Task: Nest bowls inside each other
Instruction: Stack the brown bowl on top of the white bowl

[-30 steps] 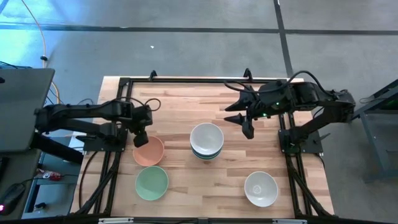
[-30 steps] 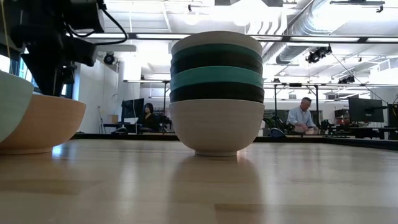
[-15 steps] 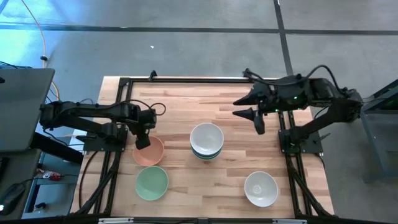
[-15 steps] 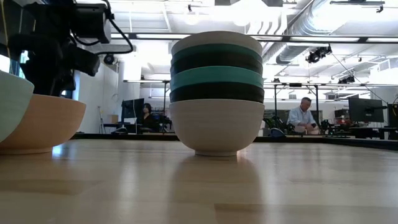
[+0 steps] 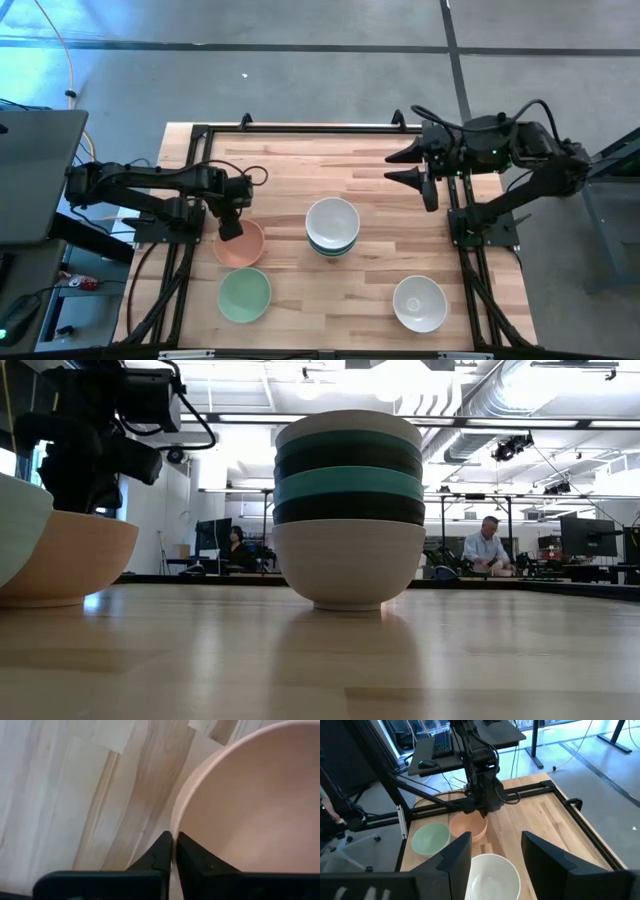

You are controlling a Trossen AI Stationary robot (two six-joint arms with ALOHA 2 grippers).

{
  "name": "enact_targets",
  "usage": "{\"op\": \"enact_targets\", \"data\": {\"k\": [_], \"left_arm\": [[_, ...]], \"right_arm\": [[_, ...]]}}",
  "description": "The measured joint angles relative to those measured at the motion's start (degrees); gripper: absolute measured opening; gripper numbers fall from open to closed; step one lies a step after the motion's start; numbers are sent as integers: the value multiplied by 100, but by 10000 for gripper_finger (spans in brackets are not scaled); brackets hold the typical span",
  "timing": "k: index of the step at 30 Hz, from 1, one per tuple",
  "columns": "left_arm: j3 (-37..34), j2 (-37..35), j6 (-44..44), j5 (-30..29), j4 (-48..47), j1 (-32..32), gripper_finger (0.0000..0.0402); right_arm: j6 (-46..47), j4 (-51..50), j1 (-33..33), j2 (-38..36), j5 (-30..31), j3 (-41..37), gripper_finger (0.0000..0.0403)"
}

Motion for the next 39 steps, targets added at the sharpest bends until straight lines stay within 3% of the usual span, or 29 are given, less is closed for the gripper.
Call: {"op": "enact_targets", "data": {"k": [11, 22, 30, 39], "left_arm": [[34, 0, -249, 317, 87, 0, 3], [827, 0, -349, 20, 88, 260, 1], [2002, 346, -215, -11, -250, 687, 1], [4131, 1656, 634, -171, -1421, 867, 0]], "right_arm": [[-108, -303, 0, -4, 138, 0, 165], [-146, -393, 0, -4, 201, 0, 165], [-146, -406, 0, -2, 201, 0, 165], [13, -688, 0, -2, 188, 0, 165]]}}
